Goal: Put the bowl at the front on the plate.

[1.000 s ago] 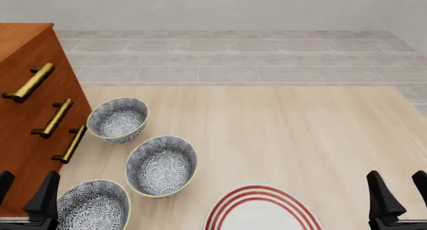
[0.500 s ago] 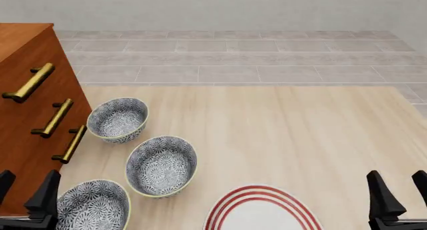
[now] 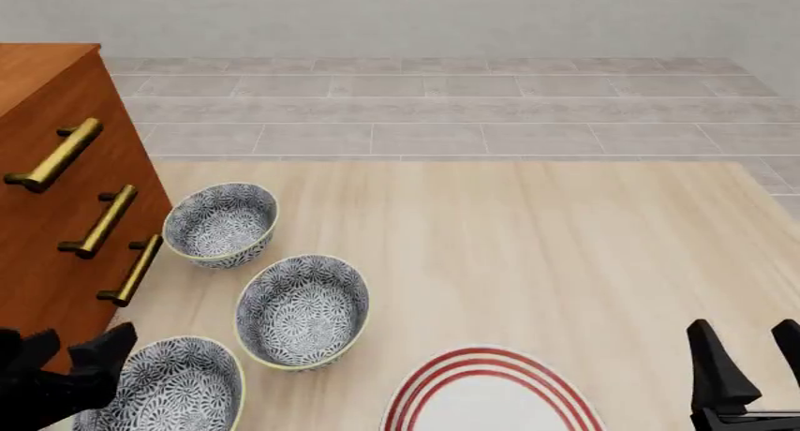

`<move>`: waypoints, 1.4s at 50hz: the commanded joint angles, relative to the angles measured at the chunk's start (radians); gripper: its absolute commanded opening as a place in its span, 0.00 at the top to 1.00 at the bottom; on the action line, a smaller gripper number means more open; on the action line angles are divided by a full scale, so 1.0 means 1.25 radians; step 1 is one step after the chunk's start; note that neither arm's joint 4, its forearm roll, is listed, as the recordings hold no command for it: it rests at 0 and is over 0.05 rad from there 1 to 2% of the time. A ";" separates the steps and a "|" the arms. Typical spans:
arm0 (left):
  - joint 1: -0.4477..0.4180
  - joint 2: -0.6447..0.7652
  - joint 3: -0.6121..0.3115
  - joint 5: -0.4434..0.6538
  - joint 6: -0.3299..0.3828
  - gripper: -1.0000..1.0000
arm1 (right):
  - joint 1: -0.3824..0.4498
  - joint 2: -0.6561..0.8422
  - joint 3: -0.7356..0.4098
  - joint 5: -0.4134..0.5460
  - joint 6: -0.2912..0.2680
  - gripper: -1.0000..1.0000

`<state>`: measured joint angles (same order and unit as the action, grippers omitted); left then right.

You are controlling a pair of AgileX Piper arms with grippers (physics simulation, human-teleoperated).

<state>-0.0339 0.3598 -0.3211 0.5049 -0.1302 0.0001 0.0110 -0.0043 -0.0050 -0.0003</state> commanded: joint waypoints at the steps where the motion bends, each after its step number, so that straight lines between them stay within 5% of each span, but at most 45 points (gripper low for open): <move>1: 0.007 0.085 -0.068 0.159 -0.069 0.00 | 0.000 -0.002 0.001 0.001 0.000 0.00; 8: 0.006 0.104 -0.079 0.247 -0.137 0.00 | 0.000 -0.002 0.001 0.001 0.000 0.00; 14: 0.086 0.143 -0.112 0.276 -0.093 0.00 | 0.000 -0.002 0.001 0.001 0.000 0.00; 30: 0.172 0.159 -0.132 0.303 -0.055 0.00 | 0.000 -0.002 0.001 0.001 0.000 0.00; 70: 0.257 0.369 0.011 0.063 0.041 0.00 | 0.000 -0.002 0.001 0.001 0.000 0.00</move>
<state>0.2738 0.7674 -0.3429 0.6376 -0.1111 0.0000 0.0110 -0.0043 -0.0050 -0.0003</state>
